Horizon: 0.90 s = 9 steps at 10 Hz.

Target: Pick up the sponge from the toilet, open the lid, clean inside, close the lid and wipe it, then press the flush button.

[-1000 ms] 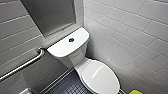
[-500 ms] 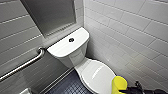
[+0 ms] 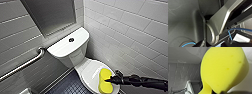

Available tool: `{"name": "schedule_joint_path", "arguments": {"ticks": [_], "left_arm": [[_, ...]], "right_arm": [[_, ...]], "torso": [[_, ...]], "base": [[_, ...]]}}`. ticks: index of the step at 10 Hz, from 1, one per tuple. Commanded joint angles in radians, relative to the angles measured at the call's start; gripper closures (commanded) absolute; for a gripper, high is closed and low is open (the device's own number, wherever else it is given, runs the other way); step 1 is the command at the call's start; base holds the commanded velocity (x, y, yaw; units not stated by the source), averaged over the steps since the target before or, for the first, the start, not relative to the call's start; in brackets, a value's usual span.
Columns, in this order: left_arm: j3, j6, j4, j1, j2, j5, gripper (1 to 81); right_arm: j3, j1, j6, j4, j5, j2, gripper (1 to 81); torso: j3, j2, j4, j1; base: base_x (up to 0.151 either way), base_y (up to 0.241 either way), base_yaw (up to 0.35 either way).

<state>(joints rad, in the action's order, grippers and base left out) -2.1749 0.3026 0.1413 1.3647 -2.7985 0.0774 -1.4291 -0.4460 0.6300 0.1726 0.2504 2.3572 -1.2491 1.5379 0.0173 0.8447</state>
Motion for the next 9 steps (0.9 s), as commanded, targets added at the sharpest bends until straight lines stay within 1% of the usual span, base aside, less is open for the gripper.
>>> {"name": "schedule_joint_path", "arguments": {"ticks": [1, 2, 3, 4, 6, 7, 9], "left_arm": [[0.015, 0.004, 0.008, 0.008, 0.005, 0.091, 1.0], [0.013, 0.004, 0.008, 0.008, 0.006, 0.091, 1.0], [0.012, 0.004, 0.008, 0.008, 0.006, 0.091, 1.0], [0.009, 0.003, 0.008, 0.008, 0.006, 0.091, 1.0], [0.007, 0.001, 0.008, 0.008, 0.008, 0.091, 1.0], [0.006, 0.000, 0.008, 0.009, 0.006, 0.091, 1.0], [0.006, 0.000, 0.008, 0.009, 0.008, 0.091, 1.0]], "right_arm": [[-0.190, 0.167, 0.016, -0.036, 0.099, 0.197, 81.1], [-0.233, 0.172, 0.043, -0.039, 0.086, 0.251, 81.1], [-0.284, 0.180, 0.099, -0.036, 0.070, 0.297, 81.1], [-0.359, 0.190, 0.116, -0.018, 0.064, 0.373, 81.1], [-0.462, 0.189, 0.116, 0.042, 0.070, 0.474, 81.1], [-0.533, 0.189, 0.117, 0.097, 0.075, 0.534, 81.1], [-0.618, 0.187, 0.117, 0.175, 0.081, 0.614, 81.1]], "torso": [[0.000, 0.000, 0.000, 0.000], [0.000, 0.000, 0.000, 0.000], [0.000, 0.000, 0.000, 0.000], [0.000, 0.000, 0.000, 0.000], [0.000, 0.000, 0.000, 0.000], [0.000, 0.000, 0.000, 0.000], [0.000, 0.000, 0.000, 0.000]], "base": [[0.000, 0.000, 0.000], [0.000, 0.000, 0.000], [0.000, 0.000, 0.000], [0.000, 0.000, 0.000], [0.000, 0.000, 0.000], [0.000, 0.000, 0.000], [0.000, 0.000, 0.000]]}}
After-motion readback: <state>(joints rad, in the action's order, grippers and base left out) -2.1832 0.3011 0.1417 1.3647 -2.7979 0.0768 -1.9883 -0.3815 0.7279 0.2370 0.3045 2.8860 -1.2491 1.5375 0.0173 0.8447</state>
